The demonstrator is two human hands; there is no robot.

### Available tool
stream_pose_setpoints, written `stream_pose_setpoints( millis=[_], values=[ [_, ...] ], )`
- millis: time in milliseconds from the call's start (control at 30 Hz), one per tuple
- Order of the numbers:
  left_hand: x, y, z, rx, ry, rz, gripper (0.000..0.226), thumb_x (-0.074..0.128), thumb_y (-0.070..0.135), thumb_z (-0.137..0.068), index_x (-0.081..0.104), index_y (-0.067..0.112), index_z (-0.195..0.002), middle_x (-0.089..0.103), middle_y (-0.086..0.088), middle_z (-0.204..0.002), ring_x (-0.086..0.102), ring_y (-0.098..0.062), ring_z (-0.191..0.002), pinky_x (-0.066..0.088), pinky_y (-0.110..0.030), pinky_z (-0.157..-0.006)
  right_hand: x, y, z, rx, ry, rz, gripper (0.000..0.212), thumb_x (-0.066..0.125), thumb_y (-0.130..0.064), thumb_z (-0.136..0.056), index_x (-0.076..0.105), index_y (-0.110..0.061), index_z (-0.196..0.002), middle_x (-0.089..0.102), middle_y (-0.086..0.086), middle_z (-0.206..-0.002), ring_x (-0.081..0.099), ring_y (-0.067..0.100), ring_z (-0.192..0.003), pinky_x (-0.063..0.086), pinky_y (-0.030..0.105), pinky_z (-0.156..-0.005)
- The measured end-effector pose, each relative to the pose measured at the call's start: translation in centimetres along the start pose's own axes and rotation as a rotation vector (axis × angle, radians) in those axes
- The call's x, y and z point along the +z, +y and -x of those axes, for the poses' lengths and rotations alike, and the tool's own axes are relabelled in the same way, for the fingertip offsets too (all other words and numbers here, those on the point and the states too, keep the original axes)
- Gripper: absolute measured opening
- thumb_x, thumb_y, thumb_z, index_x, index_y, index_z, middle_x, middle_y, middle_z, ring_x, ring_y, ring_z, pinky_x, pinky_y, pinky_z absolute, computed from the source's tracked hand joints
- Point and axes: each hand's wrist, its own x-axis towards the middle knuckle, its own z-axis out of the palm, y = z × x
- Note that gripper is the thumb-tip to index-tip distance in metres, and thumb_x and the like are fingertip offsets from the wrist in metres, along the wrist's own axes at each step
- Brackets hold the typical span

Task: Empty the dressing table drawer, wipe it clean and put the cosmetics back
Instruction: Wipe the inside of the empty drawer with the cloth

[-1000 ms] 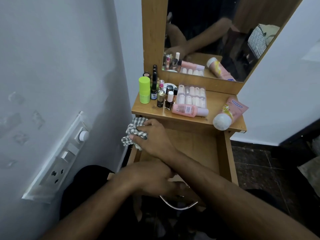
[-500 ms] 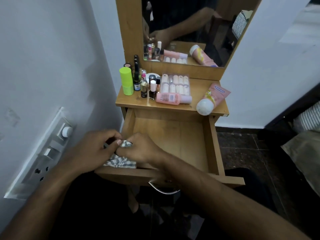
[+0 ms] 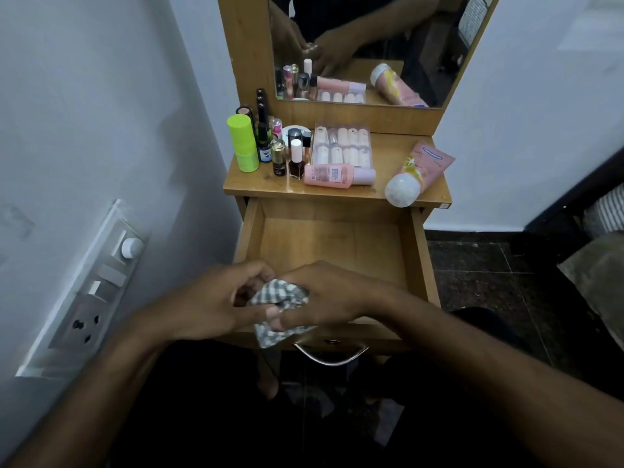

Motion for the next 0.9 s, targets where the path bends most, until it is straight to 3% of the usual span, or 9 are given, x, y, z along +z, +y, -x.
stream_pose_setpoints(
  millis=[100,267,333,467,567,733,900],
  values=[
    [2.0,1.8,-2.0,0.078,0.027,-0.108,0.025,0.076,0.042,-0.087,0.060,0.034,-0.104,0.070,0.010,-0.088,0.068,-0.009,-0.081,0.056,-0.040,-0.072,-1.3,1.7,3.0,-0.005,0.016,0.022,0.016,0.073,-0.043,-0.088,0.063,-0.034,-0.096,0.069,-0.012,-0.092,0.063,0.003,-0.080,0.051,0.025,-0.070],
    [4.7,5.2,-4.9,0.181,0.110,-0.259,0.028,0.081,0.042,-0.080,0.060,0.033,-0.097,0.066,0.012,-0.076,0.064,-0.003,-0.071,0.045,-0.017,-0.056,-2.7,3.5,6.7,-0.025,0.067,0.115,0.022,0.074,-0.035,-0.085,0.065,-0.025,-0.103,0.065,-0.010,-0.097,0.061,0.006,-0.081,0.052,0.035,-0.071],
    [6.3,6.1,-6.0,0.193,0.104,-0.249,0.029,0.080,0.042,-0.081,0.061,0.032,-0.101,0.066,0.013,-0.079,0.063,0.000,-0.073,0.045,-0.016,-0.057,-3.3,4.4,8.5,0.000,0.063,0.121,0.020,0.073,-0.033,-0.083,0.065,-0.026,-0.101,0.066,-0.010,-0.094,0.061,0.006,-0.079,0.052,0.036,-0.069],
    [10.3,8.1,-8.7,0.286,0.101,-0.143,0.031,0.075,0.043,-0.085,0.063,0.026,-0.109,0.068,0.012,-0.091,0.063,-0.002,-0.081,0.052,-0.027,-0.067,-4.6,6.2,13.3,0.122,0.084,0.089,0.015,0.069,-0.035,-0.082,0.063,-0.030,-0.095,0.065,-0.011,-0.091,0.063,0.007,-0.078,0.054,0.037,-0.068],
    [12.6,9.9,-10.2,0.360,0.125,-0.114,0.027,0.074,0.039,-0.087,0.062,0.020,-0.101,0.066,0.007,-0.084,0.061,-0.006,-0.072,0.047,-0.029,-0.060,-5.1,7.3,16.2,0.185,0.121,0.063,0.013,0.071,-0.026,-0.081,0.065,-0.027,-0.092,0.064,-0.008,-0.092,0.063,0.009,-0.077,0.053,0.040,-0.068],
    [12.9,11.2,-11.1,0.412,0.162,-0.142,0.024,0.078,0.032,-0.083,0.062,0.019,-0.094,0.065,0.008,-0.079,0.060,-0.006,-0.068,0.044,-0.023,-0.056,-4.8,8.0,17.1,0.184,0.181,0.057,0.020,0.068,-0.031,-0.075,0.068,-0.026,-0.095,0.064,-0.008,-0.101,0.065,0.009,-0.085,0.054,0.041,-0.073],
    [12.4,10.6,-11.4,0.406,0.228,-0.061,0.025,0.079,0.028,-0.083,0.066,0.020,-0.103,0.069,0.011,-0.088,0.065,-0.004,-0.080,0.053,-0.030,-0.066,-4.6,7.9,16.6,0.159,0.329,0.118,0.028,0.064,-0.039,-0.075,0.071,-0.026,-0.099,0.061,-0.011,-0.101,0.062,0.005,-0.088,0.054,0.036,-0.075]
  ],
)
